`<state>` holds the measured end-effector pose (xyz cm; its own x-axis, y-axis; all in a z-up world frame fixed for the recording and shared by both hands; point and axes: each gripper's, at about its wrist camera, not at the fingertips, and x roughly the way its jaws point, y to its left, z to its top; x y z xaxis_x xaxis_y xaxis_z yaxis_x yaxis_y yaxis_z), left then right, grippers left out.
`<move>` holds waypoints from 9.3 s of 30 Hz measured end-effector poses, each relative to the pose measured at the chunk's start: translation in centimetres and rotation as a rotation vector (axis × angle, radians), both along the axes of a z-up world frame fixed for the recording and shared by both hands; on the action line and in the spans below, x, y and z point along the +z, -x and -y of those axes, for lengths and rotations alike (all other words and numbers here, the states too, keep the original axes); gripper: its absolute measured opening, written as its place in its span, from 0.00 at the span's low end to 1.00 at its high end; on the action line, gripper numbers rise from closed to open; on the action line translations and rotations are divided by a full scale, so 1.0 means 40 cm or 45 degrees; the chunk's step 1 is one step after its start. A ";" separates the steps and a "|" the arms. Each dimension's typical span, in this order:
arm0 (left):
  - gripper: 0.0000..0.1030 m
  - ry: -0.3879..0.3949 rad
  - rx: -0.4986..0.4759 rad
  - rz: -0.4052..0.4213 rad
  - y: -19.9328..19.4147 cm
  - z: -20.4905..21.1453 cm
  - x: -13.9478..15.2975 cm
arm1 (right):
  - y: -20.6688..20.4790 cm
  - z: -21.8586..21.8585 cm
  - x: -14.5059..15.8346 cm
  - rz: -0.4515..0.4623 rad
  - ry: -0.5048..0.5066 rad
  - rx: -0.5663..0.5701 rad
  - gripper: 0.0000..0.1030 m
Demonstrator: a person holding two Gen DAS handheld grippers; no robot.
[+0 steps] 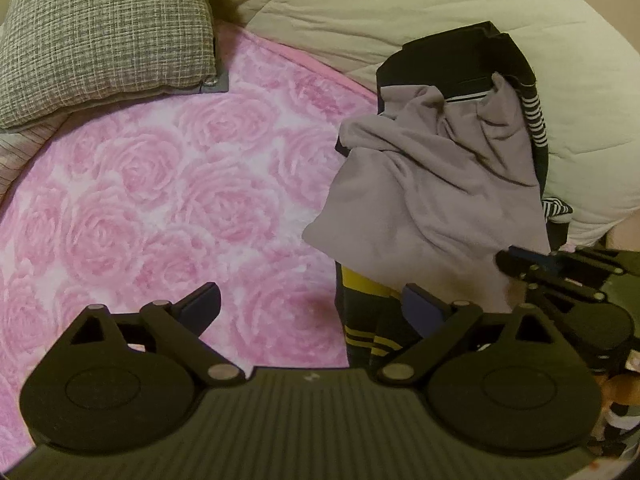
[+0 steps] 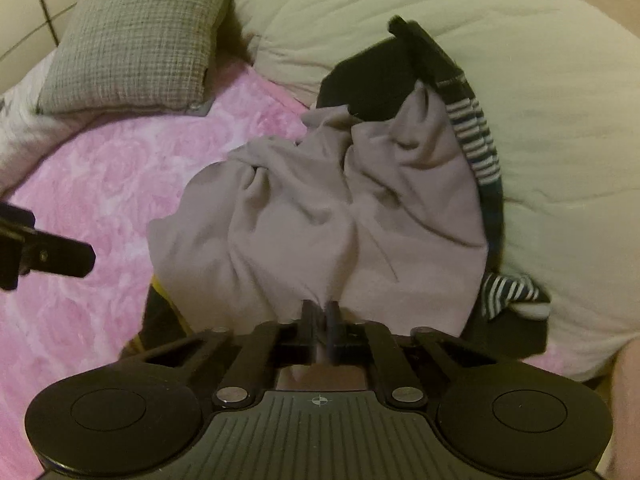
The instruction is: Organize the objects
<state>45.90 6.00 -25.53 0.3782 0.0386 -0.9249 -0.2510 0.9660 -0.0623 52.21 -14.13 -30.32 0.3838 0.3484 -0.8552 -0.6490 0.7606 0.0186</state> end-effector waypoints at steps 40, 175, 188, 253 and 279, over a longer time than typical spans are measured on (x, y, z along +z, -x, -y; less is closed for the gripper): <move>0.90 -0.389 1.282 0.380 1.955 -0.177 0.512 | 1.436 -0.503 0.792 0.091 -0.842 1.233 0.57; 0.01 -0.540 1.218 1.130 2.143 -0.855 0.459 | 1.339 -1.302 0.674 0.127 -1.156 1.150 0.00; 0.01 -0.167 1.233 0.648 2.271 -0.495 0.092 | 1.416 -0.838 0.353 -0.061 -0.617 1.264 0.00; 0.13 0.004 1.058 0.095 2.300 -0.241 -0.405 | 1.700 -0.552 -0.118 -0.126 0.009 0.982 0.39; 0.31 -0.003 1.086 0.055 2.387 -0.079 -0.015 | 1.733 -0.339 0.186 -0.456 0.165 0.876 0.73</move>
